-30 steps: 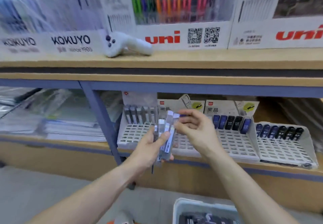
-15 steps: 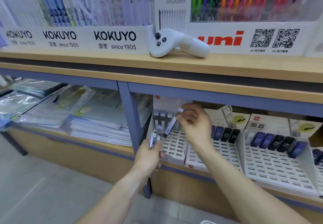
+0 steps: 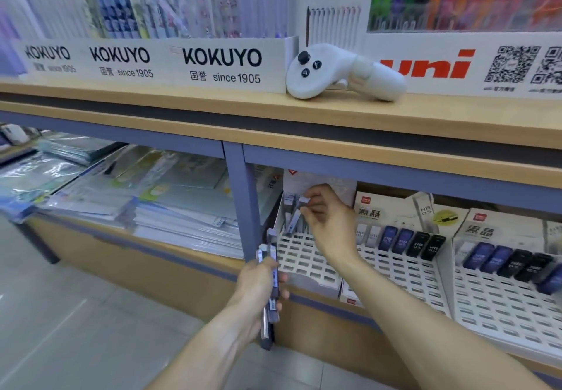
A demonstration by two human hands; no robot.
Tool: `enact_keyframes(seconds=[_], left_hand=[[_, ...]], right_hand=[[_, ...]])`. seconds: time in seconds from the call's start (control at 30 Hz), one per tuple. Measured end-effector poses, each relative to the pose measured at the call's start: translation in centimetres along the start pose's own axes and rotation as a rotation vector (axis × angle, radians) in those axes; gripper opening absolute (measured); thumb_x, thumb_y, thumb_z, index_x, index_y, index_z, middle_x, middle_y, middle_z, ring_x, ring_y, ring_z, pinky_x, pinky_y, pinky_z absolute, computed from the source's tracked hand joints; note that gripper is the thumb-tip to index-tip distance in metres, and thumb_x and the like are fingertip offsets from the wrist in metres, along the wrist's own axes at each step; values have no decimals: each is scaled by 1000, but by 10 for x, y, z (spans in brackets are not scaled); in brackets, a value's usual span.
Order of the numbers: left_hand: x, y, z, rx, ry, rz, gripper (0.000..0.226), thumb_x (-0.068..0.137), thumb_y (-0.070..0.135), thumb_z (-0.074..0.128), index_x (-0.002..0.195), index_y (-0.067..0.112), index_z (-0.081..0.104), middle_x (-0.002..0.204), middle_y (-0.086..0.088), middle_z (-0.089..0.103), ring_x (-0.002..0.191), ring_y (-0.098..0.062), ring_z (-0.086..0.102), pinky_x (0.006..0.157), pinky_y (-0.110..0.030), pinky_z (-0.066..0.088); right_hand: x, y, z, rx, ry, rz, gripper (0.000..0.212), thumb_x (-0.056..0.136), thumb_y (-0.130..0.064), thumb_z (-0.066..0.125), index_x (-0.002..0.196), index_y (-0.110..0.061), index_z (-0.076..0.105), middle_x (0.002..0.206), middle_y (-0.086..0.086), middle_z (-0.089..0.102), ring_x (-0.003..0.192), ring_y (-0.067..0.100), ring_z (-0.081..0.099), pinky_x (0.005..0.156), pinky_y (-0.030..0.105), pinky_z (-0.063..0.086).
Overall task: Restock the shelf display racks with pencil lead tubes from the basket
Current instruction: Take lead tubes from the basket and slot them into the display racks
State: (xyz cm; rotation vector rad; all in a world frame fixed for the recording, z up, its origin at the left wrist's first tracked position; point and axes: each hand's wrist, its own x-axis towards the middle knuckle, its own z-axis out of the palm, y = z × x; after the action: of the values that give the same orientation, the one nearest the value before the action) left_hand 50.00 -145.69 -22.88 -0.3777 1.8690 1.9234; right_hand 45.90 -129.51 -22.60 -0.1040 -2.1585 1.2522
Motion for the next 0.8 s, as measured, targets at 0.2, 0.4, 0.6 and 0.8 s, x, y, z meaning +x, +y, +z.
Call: enact_keyframes(seconds=[0.2,0.4,0.6,0.8], left_hand=[[-4,1,2,1,-26,41,12,107,15,47,115,9,54,85,-12,73,51,-18,61,45,-27,39],[-4,1,2,-10,-44,60,13,107,16,50,118,9,54,89,-12,78,58,-20,68,43,-26,39],[-2,1,3,3,-44,72,15,106,20,54,117,11,55,90,-9,79,62,-20,71,43,-26,40],[-2,-1,1,-1,-36,96,20,103,23,59,117,9,58,99,-13,76,60,-17,67,41,-25,34]], right_hand=[[7,2,8,-64,-42,-32,30,91,-4,68,106,-29,61,92,-10,70,87,4,69,83,34,61],[8,1,8,-131,-93,-56,24,91,-7,69,108,-24,64,92,-9,69,86,8,68,83,35,60],[11,-3,10,-460,-163,-186,26,90,-13,69,113,-25,71,113,-1,57,90,22,65,71,39,56],[2,-7,3,-439,-167,-133,34,93,-13,64,125,-27,66,107,-3,61,84,18,62,72,34,54]])
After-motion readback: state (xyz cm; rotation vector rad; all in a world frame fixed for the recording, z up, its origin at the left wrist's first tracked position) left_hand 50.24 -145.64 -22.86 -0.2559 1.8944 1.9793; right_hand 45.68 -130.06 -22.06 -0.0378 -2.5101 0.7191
